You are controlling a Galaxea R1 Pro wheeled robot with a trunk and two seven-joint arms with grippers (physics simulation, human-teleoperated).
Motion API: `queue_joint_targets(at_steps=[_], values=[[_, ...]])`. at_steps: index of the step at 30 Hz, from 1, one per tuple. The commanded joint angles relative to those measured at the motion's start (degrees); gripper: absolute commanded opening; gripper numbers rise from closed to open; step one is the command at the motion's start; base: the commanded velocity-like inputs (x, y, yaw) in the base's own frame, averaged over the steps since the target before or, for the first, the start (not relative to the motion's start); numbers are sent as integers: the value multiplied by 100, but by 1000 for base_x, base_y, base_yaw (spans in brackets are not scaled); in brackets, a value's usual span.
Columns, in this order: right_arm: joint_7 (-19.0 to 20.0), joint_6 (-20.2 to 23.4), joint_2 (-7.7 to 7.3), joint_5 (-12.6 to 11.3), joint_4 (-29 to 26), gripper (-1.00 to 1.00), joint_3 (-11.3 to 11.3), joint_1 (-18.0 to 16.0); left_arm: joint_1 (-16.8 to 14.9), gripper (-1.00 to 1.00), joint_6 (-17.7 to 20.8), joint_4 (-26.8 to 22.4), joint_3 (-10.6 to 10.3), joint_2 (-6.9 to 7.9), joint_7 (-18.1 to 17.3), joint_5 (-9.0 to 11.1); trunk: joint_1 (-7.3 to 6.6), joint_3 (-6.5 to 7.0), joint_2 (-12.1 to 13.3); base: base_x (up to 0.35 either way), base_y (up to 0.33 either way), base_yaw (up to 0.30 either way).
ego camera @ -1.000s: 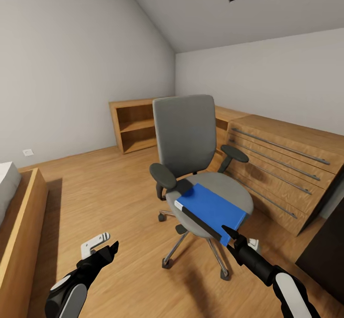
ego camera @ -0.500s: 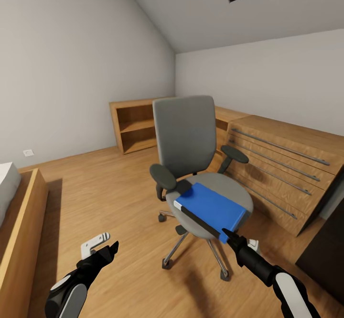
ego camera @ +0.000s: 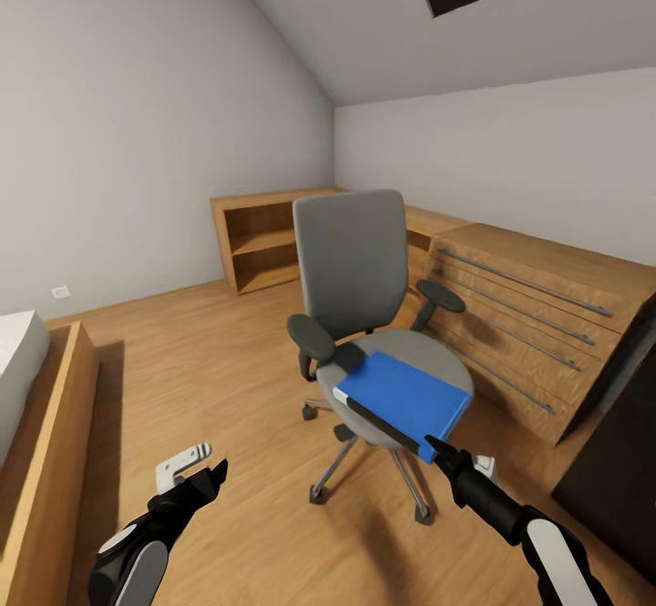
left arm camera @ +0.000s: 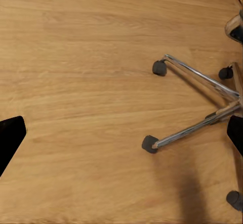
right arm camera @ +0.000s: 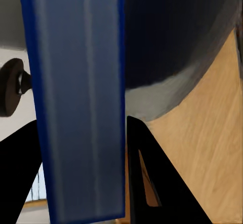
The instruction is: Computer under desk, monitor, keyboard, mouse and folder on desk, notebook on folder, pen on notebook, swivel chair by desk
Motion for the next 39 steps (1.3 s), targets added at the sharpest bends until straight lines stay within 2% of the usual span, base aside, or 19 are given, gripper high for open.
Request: queue_joint_targets(at_steps=[1,7,11,14,15,21,25,28,32,39], values=[[14,33,0,7,0,-100,-14,-4,-4,100,7,-8,-11,6,59,60,-27,13,39,-332,-55,0],[14,33,-10,-7,-21,-100,-23,-4,-4,100,9,-8,-10,6,59,60,-159,121,280,-335,-93,0],[14,33,-19,-102,-372,-100,-48,-4,-3,100,14,-8,-10,5,59,60,-247,193,440,-337,-133,0],[3,38,-31,-127,-651,-100,-274,-2,-4,100,15,-8,-10,5,59,60,-313,247,560,-337,-151,0],[-1,43,-34,-130,-729,-100,-417,-2,-4,100,15,-8,-11,5,59,60,-335,265,600,-337,-157,0],[-84,50,-25,-120,-1197,-100,-581,7,-4,100,9,-8,-10,5,64,60,-466,372,841,-215,-72,0],[-484,51,-15,-118,-1711,-100,-602,30,-4,100,7,-8,-11,5,63,60,-554,444,1002,-36,-10,0],[-1055,56,-11,-130,-2181,-100,-621,51,-3,100,7,-8,-14,5,64,60,-620,498,1122,-10,-3,0],[-1292,111,1,-138,-2517,-100,-637,68,-2,100,7,-3,-16,5,65,67,-708,570,1282,-3,-1,0],[-1387,136,-4,-133,-2703,-100,-649,75,-4,100,-1,22,-17,5,67,69,-862,695,1563,0,0,0]])
